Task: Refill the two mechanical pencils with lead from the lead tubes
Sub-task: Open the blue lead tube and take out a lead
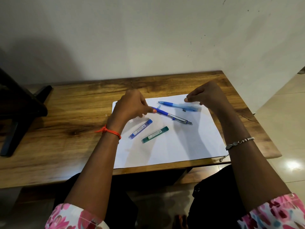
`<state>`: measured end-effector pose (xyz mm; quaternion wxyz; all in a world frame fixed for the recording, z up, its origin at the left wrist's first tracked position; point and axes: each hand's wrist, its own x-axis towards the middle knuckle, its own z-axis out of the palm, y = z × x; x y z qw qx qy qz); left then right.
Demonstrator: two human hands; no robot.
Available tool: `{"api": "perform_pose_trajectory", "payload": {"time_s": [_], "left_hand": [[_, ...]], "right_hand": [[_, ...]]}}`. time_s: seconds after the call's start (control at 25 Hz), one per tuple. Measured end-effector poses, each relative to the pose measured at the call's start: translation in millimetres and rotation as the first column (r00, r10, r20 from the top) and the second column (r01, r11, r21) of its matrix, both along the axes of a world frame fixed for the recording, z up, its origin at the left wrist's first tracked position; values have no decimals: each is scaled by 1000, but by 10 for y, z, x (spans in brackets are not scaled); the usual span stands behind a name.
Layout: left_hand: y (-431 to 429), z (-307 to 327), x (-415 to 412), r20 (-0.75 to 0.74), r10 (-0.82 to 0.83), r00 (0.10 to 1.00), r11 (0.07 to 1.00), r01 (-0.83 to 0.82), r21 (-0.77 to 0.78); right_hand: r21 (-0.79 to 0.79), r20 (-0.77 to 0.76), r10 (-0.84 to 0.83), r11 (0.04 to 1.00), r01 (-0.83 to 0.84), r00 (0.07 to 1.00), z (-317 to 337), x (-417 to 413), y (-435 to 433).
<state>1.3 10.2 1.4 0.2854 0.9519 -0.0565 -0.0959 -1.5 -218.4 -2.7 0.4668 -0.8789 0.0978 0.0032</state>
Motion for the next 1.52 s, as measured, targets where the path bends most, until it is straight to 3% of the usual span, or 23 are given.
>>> {"api": "perform_pose_trajectory", "payload": {"time_s": [0.12, 0.24, 0.4, 0.56, 0.76, 0.92, 1.04, 1.32, 1.52], "left_hand": [[25, 18, -22, -195, -110, 975, 976, 143, 164], [16, 16, -33, -233, -164, 959, 954, 214, 211], [-49, 72, -62, -98, -108, 989, 994, 111, 17], [-132, 108, -93, 34, -63, 997, 978, 69, -199], [-185, 77, -75, 22, -57, 998, 933, 62, -354], [-165, 73, -76, -153, -111, 982, 811, 0, -585], [-163, 75, -69, -199, -129, 971, 747, -37, -664], [-128, 89, -80, -220, -129, 967, 738, -55, -673], [-134, 78, -63, -170, -88, 981, 783, -38, -621]], "right_hand": [[2, 29, -22, 1000, 22, 999, 12, 2, 26], [-8, 62, 10, 1000, -9, 998, 37, -5, 66], [106, 38, 196, 974, -199, 980, 132, -37, 215], [179, 5, 342, 924, -338, 940, 116, -63, 331], [241, 36, 406, 883, -403, 913, 125, -69, 324], [278, 64, 375, 883, -377, 925, 148, -72, 314], [321, 77, 341, 881, -347, 937, 144, -60, 328], [555, 112, 121, 816, -163, 986, 170, -19, 240], [703, -147, 198, 711, -39, 969, 181, -35, 285]]}}
